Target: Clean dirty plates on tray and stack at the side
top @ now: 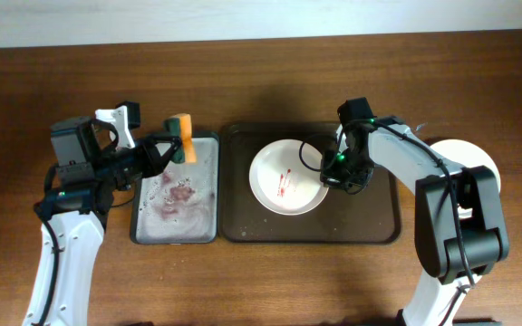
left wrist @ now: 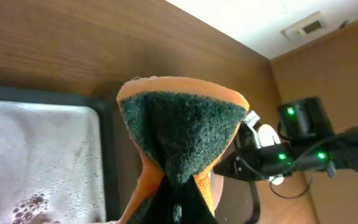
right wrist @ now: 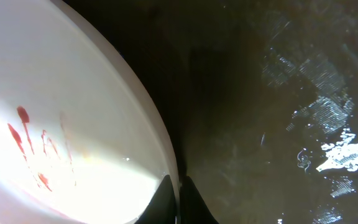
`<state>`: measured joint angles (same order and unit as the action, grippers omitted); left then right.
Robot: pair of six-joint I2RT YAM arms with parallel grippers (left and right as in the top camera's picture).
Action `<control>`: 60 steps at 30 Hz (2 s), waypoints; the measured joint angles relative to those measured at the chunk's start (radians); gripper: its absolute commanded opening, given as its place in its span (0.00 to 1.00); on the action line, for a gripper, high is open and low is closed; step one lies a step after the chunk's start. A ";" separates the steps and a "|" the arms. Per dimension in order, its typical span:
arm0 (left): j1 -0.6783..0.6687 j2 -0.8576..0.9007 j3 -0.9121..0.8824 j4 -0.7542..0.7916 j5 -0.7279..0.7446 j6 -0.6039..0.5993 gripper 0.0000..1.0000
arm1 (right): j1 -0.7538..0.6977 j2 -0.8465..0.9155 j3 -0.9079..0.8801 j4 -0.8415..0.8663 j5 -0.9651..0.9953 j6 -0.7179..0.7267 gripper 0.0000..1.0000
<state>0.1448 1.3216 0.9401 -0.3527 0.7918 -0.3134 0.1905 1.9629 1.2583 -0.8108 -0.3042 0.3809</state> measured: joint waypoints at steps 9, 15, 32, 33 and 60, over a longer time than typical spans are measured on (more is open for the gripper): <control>0.000 0.000 0.000 0.000 0.025 0.004 0.00 | 0.000 0.000 0.000 0.000 0.000 -0.001 0.04; 0.000 0.000 0.000 0.000 0.025 0.004 0.00 | 0.000 0.000 0.000 0.000 0.000 0.000 0.04; -0.084 0.094 0.003 -0.230 -0.457 0.008 0.00 | 0.000 0.000 0.000 0.000 0.000 0.000 0.04; -0.097 0.121 0.003 -0.234 -0.481 0.008 0.00 | 0.000 0.000 0.000 0.000 0.000 0.000 0.04; -0.543 0.368 0.032 0.093 -0.341 -0.203 0.00 | 0.117 0.000 0.000 -0.037 0.003 -0.043 0.04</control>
<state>-0.3981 1.6894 0.9726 -0.2596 0.4507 -0.5167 0.3077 1.9629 1.2587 -0.8478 -0.3012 0.3374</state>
